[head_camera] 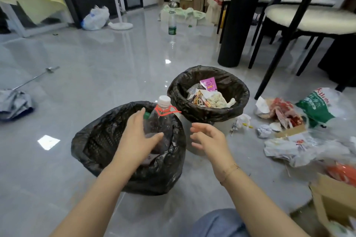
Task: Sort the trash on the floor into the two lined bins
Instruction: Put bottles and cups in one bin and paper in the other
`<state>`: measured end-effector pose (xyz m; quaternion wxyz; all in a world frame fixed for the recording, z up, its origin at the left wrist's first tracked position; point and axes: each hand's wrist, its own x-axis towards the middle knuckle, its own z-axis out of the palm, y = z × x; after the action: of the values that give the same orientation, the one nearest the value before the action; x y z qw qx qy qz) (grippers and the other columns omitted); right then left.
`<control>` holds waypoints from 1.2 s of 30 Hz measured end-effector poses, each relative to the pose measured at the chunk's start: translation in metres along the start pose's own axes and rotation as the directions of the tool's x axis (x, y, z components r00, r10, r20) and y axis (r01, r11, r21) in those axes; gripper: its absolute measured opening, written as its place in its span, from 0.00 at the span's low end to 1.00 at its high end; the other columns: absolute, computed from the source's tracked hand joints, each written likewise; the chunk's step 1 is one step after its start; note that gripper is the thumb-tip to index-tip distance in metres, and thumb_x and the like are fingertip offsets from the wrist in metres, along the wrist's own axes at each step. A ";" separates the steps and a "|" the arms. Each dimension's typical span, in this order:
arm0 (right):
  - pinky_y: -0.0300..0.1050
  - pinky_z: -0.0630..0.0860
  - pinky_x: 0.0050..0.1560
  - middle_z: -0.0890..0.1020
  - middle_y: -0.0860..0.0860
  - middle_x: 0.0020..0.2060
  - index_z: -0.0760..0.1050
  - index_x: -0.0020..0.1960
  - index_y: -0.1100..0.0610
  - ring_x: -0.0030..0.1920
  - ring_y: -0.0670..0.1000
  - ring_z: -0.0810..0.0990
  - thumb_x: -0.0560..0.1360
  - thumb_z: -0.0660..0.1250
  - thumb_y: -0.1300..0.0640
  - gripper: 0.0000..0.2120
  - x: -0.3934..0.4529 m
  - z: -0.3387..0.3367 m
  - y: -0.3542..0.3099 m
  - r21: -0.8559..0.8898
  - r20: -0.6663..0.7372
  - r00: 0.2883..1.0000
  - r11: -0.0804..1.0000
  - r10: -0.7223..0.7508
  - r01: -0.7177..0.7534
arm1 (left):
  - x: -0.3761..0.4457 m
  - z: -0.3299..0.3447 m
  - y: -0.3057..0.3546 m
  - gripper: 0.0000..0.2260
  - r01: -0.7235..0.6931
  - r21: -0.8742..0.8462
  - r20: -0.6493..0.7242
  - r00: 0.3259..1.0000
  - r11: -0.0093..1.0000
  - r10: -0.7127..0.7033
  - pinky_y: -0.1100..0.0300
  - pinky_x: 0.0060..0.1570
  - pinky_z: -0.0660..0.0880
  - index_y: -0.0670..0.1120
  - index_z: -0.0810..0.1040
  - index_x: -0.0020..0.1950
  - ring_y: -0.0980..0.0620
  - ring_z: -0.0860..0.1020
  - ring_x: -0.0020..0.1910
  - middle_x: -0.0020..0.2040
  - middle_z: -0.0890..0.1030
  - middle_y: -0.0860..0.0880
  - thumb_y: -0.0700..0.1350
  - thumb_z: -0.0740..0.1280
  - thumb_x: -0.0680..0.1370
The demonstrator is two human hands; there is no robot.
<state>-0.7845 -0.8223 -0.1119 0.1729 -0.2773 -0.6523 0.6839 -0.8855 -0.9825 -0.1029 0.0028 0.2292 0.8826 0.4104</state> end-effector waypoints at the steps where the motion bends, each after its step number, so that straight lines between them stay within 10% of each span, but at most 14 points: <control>1: 0.42 0.79 0.49 0.82 0.49 0.47 0.78 0.52 0.54 0.48 0.47 0.79 0.75 0.62 0.69 0.13 -0.002 -0.007 -0.003 -0.029 0.003 0.999 0.999 -0.033 0.033 | -0.007 0.000 0.011 0.31 -0.080 -0.069 -0.077 0.994 0.994 0.074 0.63 0.69 0.61 0.46 0.66 0.73 0.52 0.68 0.69 0.70 0.69 0.48 0.43 0.74 0.72; 5: 0.42 0.77 0.52 0.82 0.48 0.47 0.78 0.50 0.52 0.50 0.46 0.80 0.74 0.62 0.68 0.14 -0.014 -0.062 -0.010 -0.200 0.006 0.986 0.966 -0.167 0.165 | -0.032 0.019 0.064 0.18 -0.224 -0.421 -0.083 0.975 0.879 0.208 0.65 0.57 0.75 0.51 0.78 0.59 0.60 0.78 0.56 0.57 0.79 0.53 0.34 0.70 0.74; 10: 0.48 0.78 0.55 0.83 0.48 0.48 0.79 0.49 0.50 0.51 0.49 0.80 0.74 0.63 0.66 0.12 -0.028 -0.153 -0.010 -0.269 -0.149 0.980 0.959 -0.133 0.090 | -0.042 0.087 0.102 0.14 -0.157 -0.425 0.149 0.959 0.892 0.240 0.62 0.54 0.77 0.49 0.80 0.57 0.59 0.80 0.52 0.52 0.81 0.54 0.36 0.70 0.74; 21: 0.40 0.71 0.55 0.77 0.44 0.53 0.78 0.56 0.51 0.53 0.44 0.74 0.72 0.65 0.62 0.14 0.019 -0.257 0.024 -0.588 -0.160 0.971 0.807 -0.179 0.052 | 0.020 0.264 0.141 0.20 -0.404 -0.004 0.514 0.784 0.915 0.348 0.59 0.64 0.68 0.46 0.74 0.67 0.50 0.72 0.64 0.65 0.74 0.47 0.42 0.68 0.75; 27: 0.39 0.63 0.63 0.72 0.48 0.63 0.71 0.66 0.52 0.65 0.49 0.66 0.73 0.65 0.56 0.21 0.090 -0.291 0.044 -0.837 0.032 0.978 0.530 -0.205 0.139 | 0.096 0.360 0.143 0.27 -0.474 0.229 0.452 0.825 0.850 0.338 0.50 0.69 0.61 0.44 0.66 0.72 0.43 0.62 0.71 0.72 0.64 0.43 0.42 0.66 0.73; 32: 0.45 0.57 0.71 0.67 0.48 0.67 0.66 0.70 0.49 0.69 0.51 0.62 0.73 0.62 0.49 0.25 0.139 -0.305 0.074 -0.908 0.124 0.982 0.384 -0.144 0.171 | 0.177 0.418 0.135 0.27 -0.147 0.468 0.181 0.981 0.871 0.068 0.46 0.71 0.56 0.45 0.61 0.75 0.42 0.55 0.75 0.75 0.59 0.42 0.49 0.63 0.77; 36: 0.53 0.48 0.75 0.61 0.45 0.72 0.62 0.72 0.45 0.74 0.49 0.54 0.74 0.61 0.44 0.27 0.151 -0.312 0.089 -0.892 0.139 0.988 0.426 -0.060 0.152 | 0.223 0.433 0.116 0.31 0.214 0.558 0.069 0.951 0.802 -0.301 0.35 0.70 0.47 0.55 0.52 0.78 0.40 0.42 0.77 0.79 0.46 0.48 0.59 0.59 0.77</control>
<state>-0.7036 -0.4910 -0.2220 0.0132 -0.2555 -0.9389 0.2305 -0.9550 -0.5139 -0.2647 0.0617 0.1294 0.9824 0.1199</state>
